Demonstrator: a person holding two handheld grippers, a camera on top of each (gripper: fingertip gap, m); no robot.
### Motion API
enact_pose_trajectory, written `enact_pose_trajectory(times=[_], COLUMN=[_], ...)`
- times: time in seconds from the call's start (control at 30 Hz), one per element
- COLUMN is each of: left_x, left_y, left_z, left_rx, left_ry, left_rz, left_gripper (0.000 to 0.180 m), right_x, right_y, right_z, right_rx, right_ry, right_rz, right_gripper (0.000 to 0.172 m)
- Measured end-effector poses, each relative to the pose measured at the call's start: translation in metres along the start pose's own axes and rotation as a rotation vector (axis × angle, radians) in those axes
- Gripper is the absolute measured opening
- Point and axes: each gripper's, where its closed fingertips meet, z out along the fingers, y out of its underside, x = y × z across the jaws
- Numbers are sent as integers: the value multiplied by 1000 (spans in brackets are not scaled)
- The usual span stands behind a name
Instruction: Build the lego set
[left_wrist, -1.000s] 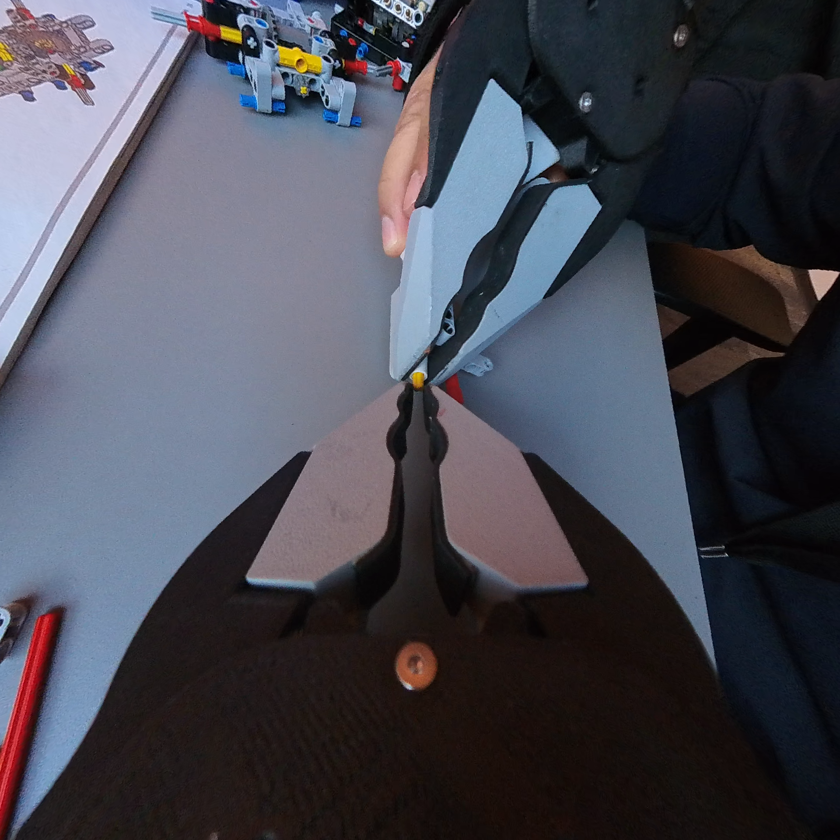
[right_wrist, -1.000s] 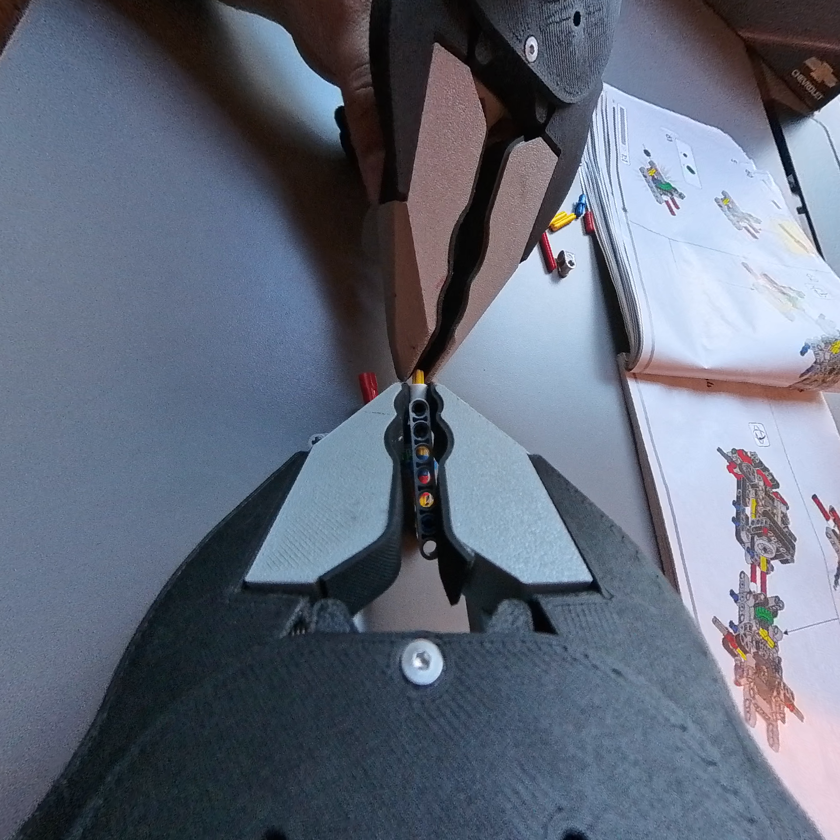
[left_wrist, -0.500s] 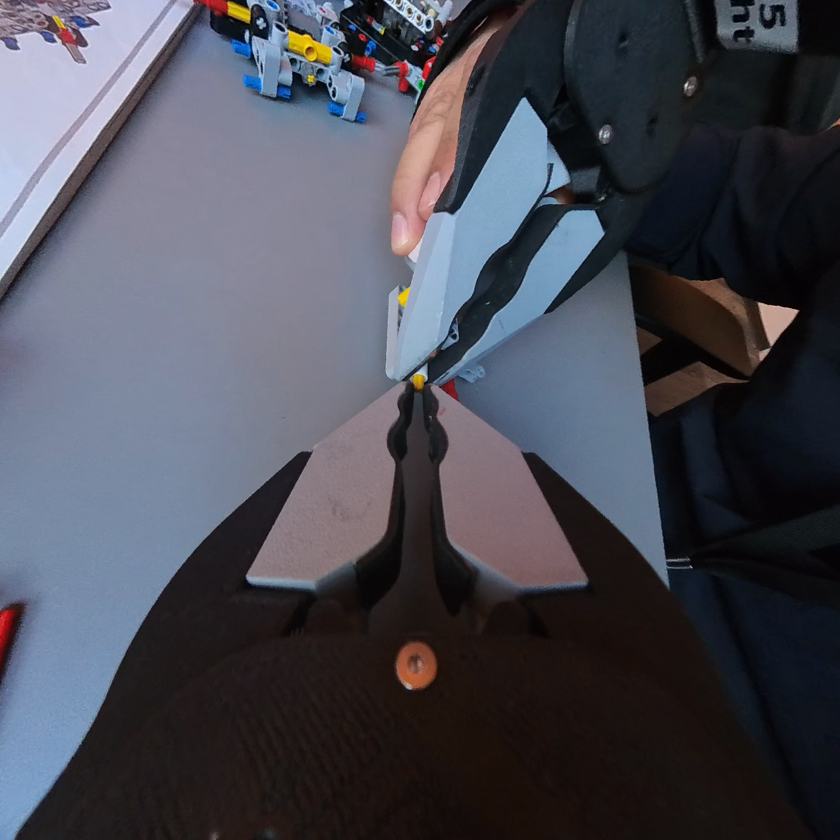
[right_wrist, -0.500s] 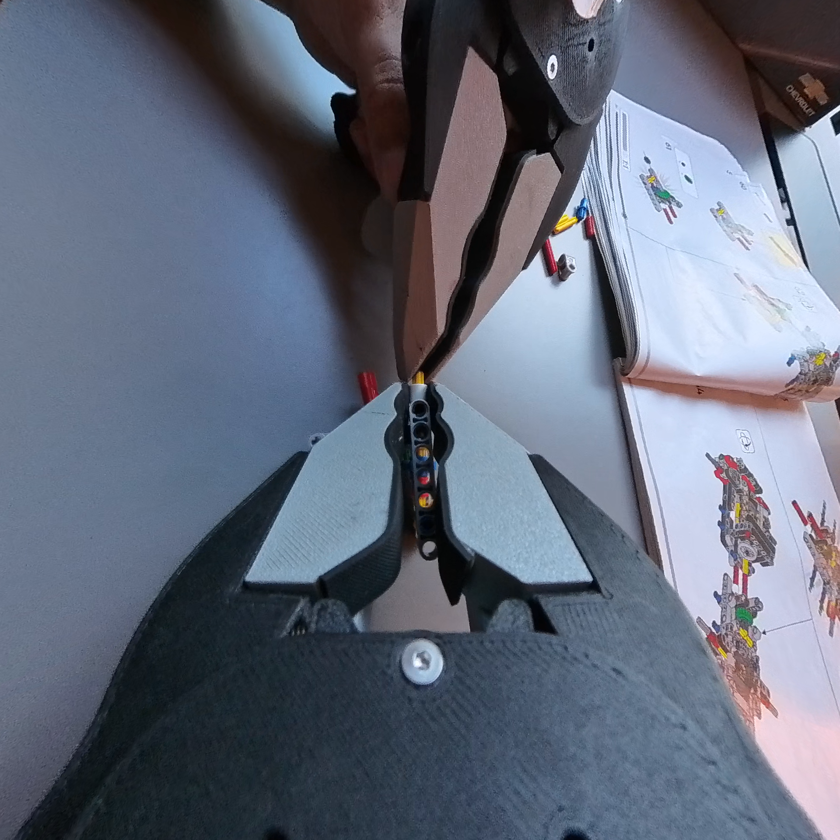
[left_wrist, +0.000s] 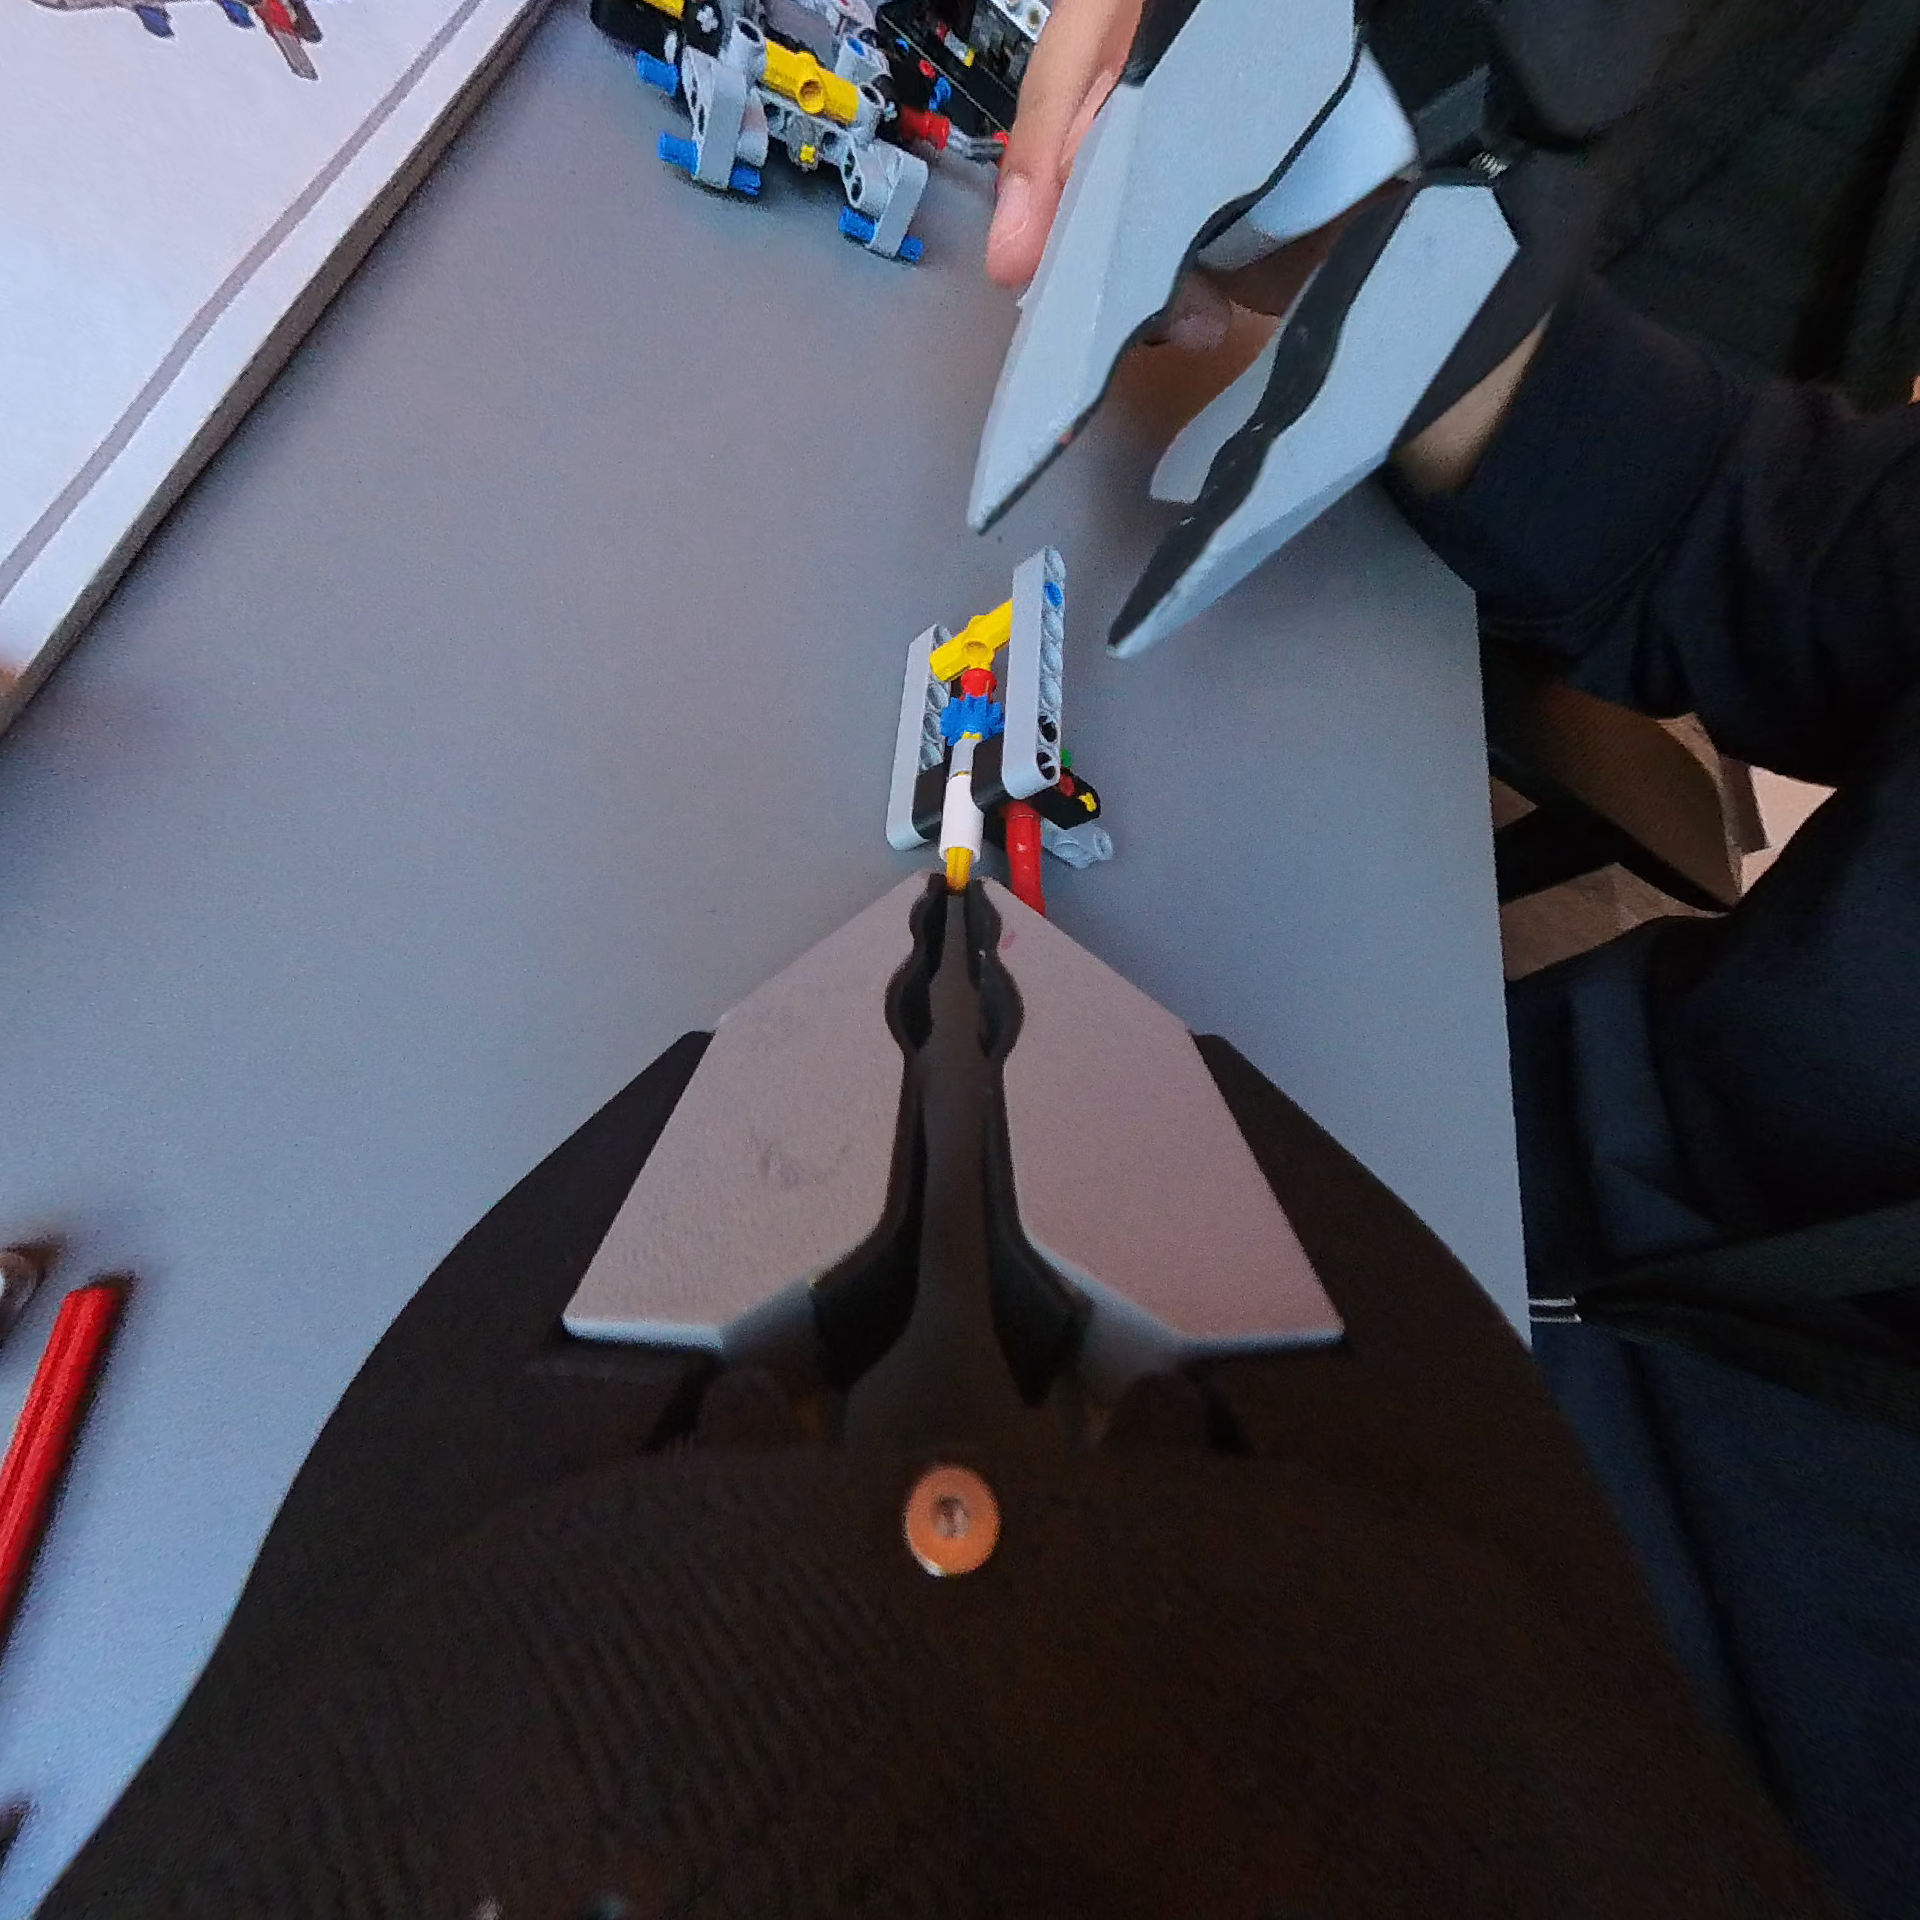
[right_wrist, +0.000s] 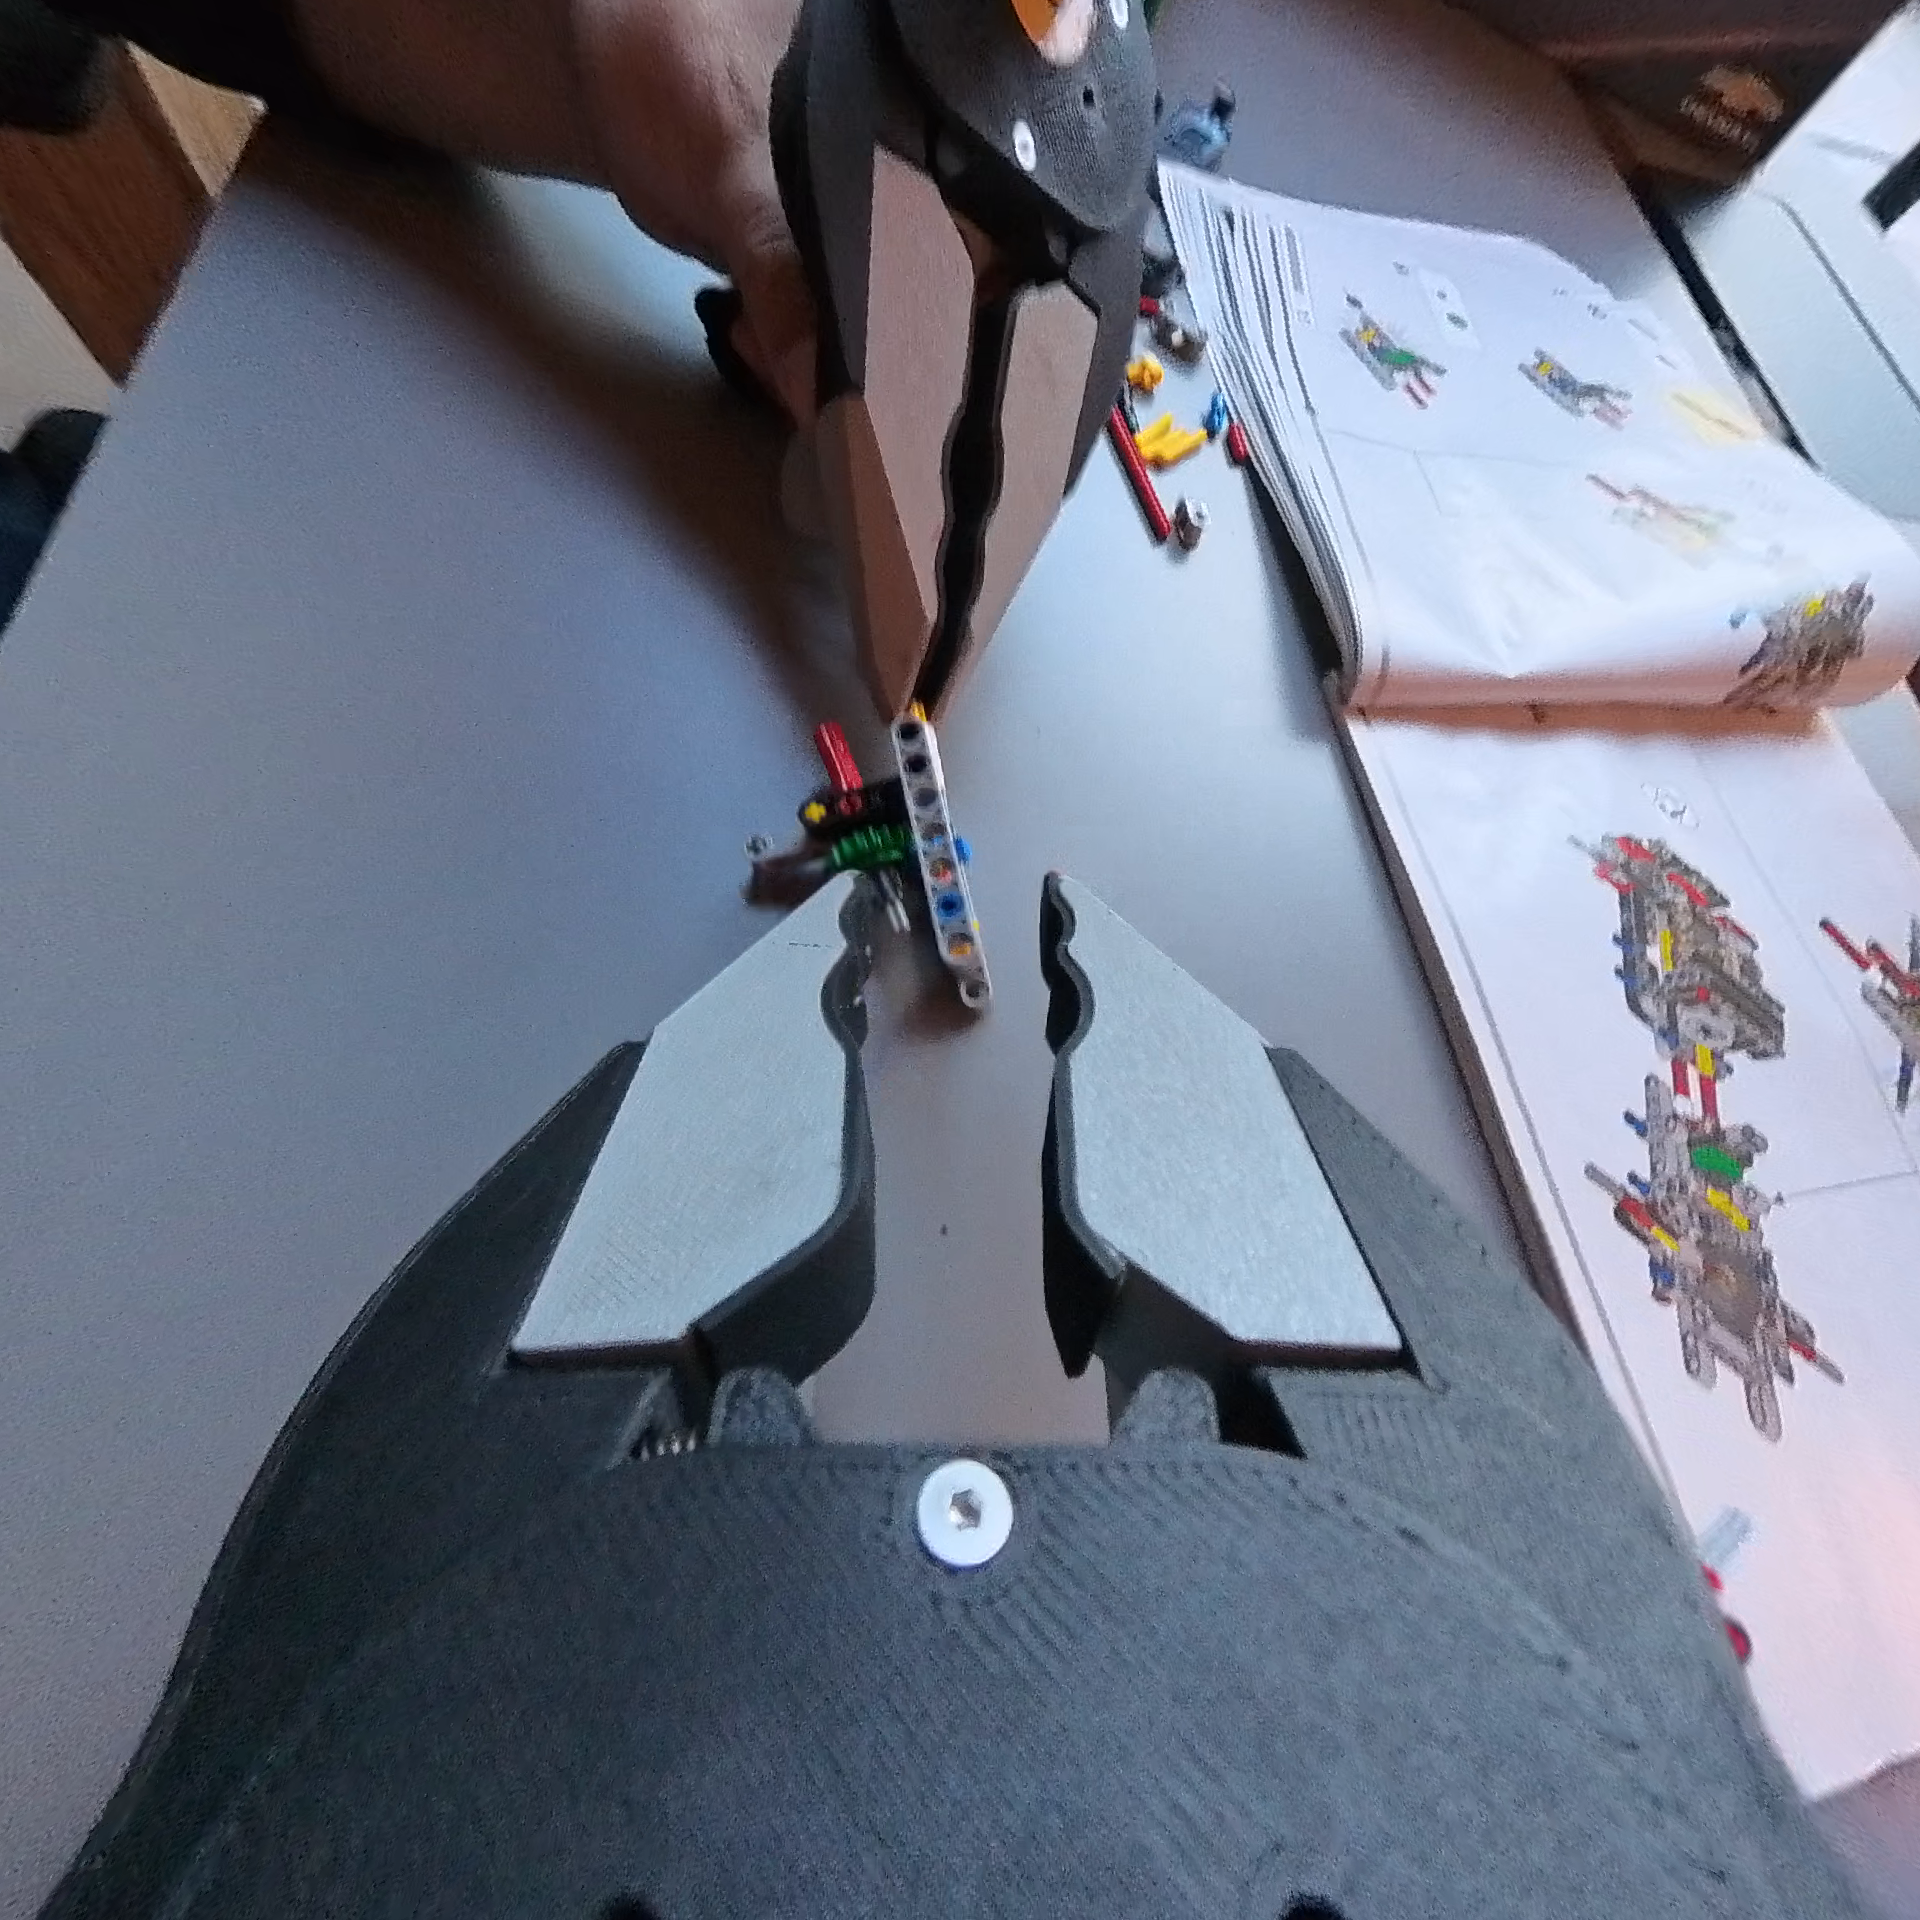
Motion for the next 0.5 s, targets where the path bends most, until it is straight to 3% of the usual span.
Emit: enact_pose_trajectory(times=[0.2, 0.5], left_x=[-6, -12], left_y=[0, -2], left_z=[-5, -8], left_rx=[13, 25], left_ry=[32, 58], left_rz=[-74, -144], left_gripper=[0, 0], right_x=[8, 11], right_y=[37, 23], right_z=[5, 19], right_rx=[-133, -74], right_ry=[7, 2], right_rz=[29, 49], right_gripper=[20, 10])
